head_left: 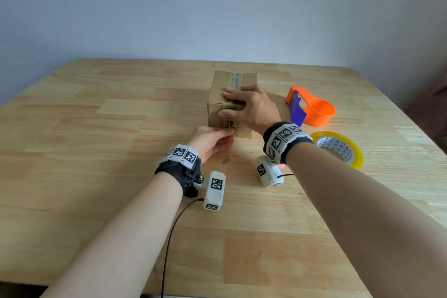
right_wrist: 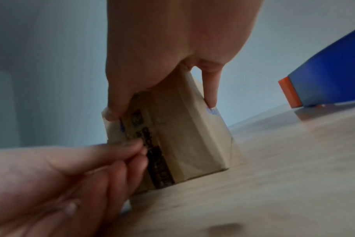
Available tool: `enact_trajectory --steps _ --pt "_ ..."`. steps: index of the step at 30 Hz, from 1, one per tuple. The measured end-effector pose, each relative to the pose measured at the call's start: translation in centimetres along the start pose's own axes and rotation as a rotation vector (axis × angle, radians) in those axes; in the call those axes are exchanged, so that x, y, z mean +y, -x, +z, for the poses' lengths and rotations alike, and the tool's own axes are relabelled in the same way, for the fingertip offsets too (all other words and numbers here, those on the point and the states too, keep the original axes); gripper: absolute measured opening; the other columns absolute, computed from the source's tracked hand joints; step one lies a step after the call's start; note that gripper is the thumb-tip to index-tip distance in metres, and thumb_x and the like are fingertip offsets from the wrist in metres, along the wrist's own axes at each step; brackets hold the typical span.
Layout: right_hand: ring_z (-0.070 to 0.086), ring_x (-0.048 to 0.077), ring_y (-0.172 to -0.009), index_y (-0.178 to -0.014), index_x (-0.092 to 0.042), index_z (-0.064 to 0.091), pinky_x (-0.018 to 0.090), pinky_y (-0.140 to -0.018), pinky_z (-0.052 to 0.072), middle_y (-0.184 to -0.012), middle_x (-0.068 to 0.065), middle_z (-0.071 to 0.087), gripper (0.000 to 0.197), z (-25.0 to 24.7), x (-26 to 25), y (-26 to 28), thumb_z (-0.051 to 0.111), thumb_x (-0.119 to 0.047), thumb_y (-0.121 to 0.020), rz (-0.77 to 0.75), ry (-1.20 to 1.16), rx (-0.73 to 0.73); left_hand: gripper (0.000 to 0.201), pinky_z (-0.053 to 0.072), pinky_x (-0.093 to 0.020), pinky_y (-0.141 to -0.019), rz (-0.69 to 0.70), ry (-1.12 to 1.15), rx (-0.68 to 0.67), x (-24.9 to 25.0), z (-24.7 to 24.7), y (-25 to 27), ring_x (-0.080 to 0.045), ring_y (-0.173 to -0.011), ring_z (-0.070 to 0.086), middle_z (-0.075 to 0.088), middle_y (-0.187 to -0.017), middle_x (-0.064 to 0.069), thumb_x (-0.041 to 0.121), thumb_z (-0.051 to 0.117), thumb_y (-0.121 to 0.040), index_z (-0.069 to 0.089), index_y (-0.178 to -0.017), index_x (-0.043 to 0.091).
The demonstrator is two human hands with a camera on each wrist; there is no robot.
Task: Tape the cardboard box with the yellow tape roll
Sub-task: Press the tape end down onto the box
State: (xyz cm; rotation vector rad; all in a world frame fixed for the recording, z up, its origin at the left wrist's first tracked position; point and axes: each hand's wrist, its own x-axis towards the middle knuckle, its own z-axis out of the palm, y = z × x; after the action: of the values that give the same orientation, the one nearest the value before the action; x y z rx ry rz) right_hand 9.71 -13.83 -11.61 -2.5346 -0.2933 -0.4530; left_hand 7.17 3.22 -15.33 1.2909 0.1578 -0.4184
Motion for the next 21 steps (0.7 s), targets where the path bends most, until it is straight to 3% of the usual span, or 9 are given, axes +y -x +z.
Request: enact_trajectory --steps 4,8,11,13,15,18,21 --pt "0.043 0.007 -0.135 -0.131 -0.048 0.063 0.04 -0.1 0.052 -0.139 -0.012 0.057 0.076 0.4 -0.1 -0.3 0.076 -0.071 -0.059 0.055 0.024 -0.014 0.009 0.06 -0.024 -0.061 -0.004 -0.017 -0.001 0.1 -0.1 0.0 -0.017 -0.064 0.075 0.076 -0.078 -0.012 0.0 0.078 -0.087 0.073 -0.093 -0.003" --pt "0.038 0.013 -0.141 -0.137 -0.046 0.056 0.043 -0.099 0.051 -0.145 -0.004 0.05 0.079 -0.1 0.2 -0.4 0.084 -0.057 -0.064 0.02 0.061 -0.096 0.006 0.061 -0.024 -0.062 -0.007 -0.018 0.0 0.1 0.0 0.0 -0.016 -0.063 0.075 0.075 -0.076 -0.011 0.0 0.076 -0.088 0.073 -0.092 -0.003" --pt "0.036 0.011 -0.14 -0.138 -0.046 0.055 0.047 -0.1 0.052 -0.147 -0.013 0.052 0.077 -0.1 0.5 -0.6 0.079 -0.061 -0.067 -0.003 0.053 -0.115 0.005 0.061 -0.025 -0.062 -0.015 -0.011 0.004 0.2 0.0 0.0 -0.016 -0.063 0.075 0.075 -0.075 -0.011 -0.001 0.076 -0.088 0.073 -0.092 -0.003" --pt "0.038 0.009 -0.138 -0.137 -0.044 0.059 0.046 -0.103 0.05 -0.145 -0.02 0.056 0.068 0.1 0.4 -0.7 0.065 -0.073 -0.075 0.008 0.016 -0.083 0.006 0.061 -0.025 -0.062 -0.024 -0.005 0.006 0.3 0.0 0.1 -0.016 -0.063 0.075 0.076 -0.074 -0.01 -0.002 0.076 -0.088 0.073 -0.092 -0.003" --pt "0.039 0.008 -0.136 -0.136 -0.041 0.063 0.044 -0.105 0.047 -0.143 -0.027 0.057 0.062 -0.1 0.1 -0.8 0.056 -0.074 -0.084 0.01 -0.012 -0.064 0.006 0.061 -0.025 -0.062 -0.028 -0.007 0.008 0.3 0.0 0.0 -0.017 -0.064 0.075 0.076 -0.073 -0.01 -0.002 0.076 -0.088 0.073 -0.092 -0.003" --pt "0.038 0.012 -0.137 -0.14 -0.04 0.06 0.044 -0.106 0.045 -0.145 -0.029 0.054 0.06 -0.5 0.0 -0.6 0.065 -0.064 -0.085 -0.025 -0.001 -0.099 0.005 0.061 -0.025 -0.061 -0.031 -0.015 0.005 0.4 0.0 0.0 -0.016 -0.063 0.075 0.075 -0.073 -0.01 -0.002 0.075 -0.088 0.072 -0.092 -0.003" --pt "0.037 0.015 -0.138 -0.145 -0.041 0.053 0.046 -0.104 0.048 -0.149 -0.028 0.05 0.072 -0.7 0.2 -0.5 0.077 -0.055 -0.079 -0.059 0.057 -0.143 0.006 0.061 -0.024 -0.061 -0.033 -0.025 0.007 0.3 0.0 -0.1 -0.016 -0.062 0.075 0.075 -0.074 -0.01 -0.001 0.075 -0.089 0.073 -0.093 -0.004"
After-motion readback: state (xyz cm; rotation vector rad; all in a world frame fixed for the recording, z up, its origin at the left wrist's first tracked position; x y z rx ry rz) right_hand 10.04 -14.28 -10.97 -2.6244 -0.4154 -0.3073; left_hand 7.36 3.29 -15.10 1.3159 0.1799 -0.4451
